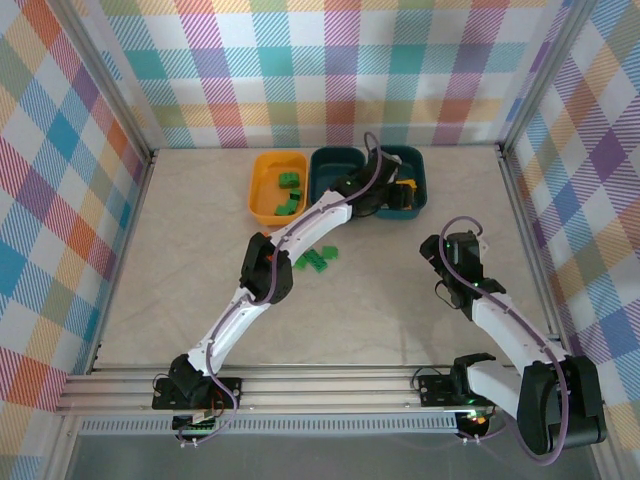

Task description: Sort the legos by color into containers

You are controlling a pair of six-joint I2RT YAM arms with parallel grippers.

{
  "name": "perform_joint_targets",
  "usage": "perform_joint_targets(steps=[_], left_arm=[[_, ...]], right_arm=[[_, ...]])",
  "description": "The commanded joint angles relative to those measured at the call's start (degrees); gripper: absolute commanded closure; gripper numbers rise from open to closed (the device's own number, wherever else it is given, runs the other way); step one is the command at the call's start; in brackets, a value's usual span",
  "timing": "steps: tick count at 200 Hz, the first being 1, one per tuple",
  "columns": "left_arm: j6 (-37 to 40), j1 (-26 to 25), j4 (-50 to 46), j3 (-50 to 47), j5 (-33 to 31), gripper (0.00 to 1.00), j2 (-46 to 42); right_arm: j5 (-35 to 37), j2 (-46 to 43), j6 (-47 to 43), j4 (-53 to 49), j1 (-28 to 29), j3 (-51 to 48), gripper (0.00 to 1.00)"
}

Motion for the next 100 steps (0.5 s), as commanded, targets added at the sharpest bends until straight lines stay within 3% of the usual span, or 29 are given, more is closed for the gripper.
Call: perform_joint_targets(steps=[1, 27, 63, 79, 100], left_arm=[[0.1, 1.0, 2.6, 2.4, 0.4, 0.37, 0.2], [1.3, 1.7, 3.0, 2.6, 2.1, 0.26, -1.1], [2.6, 1.5, -1.6, 1.0, -0.7, 0.28, -8.0], [1.3, 1.6, -3.5, -7.7, -6.6, 0.29, -14.7], [-4.3, 2.3, 0.4, -30.6, -15.0, 0.29, -27.8]], right_arm=[[-1.8, 0.8, 0.5, 2.3, -0.4, -0.5, 0.15], [-2.0, 1.3, -0.3, 2.9, -0.4, -0.5, 0.14], [-2.7, 1.1, -1.4, 4.6, -0.3, -1.1, 0.14], [-3.5, 1.0, -1.8, 5.4, -0.3, -1.2, 0.15], [-4.7, 0.7, -2.1, 6.0, -0.3, -1.2, 0.17]])
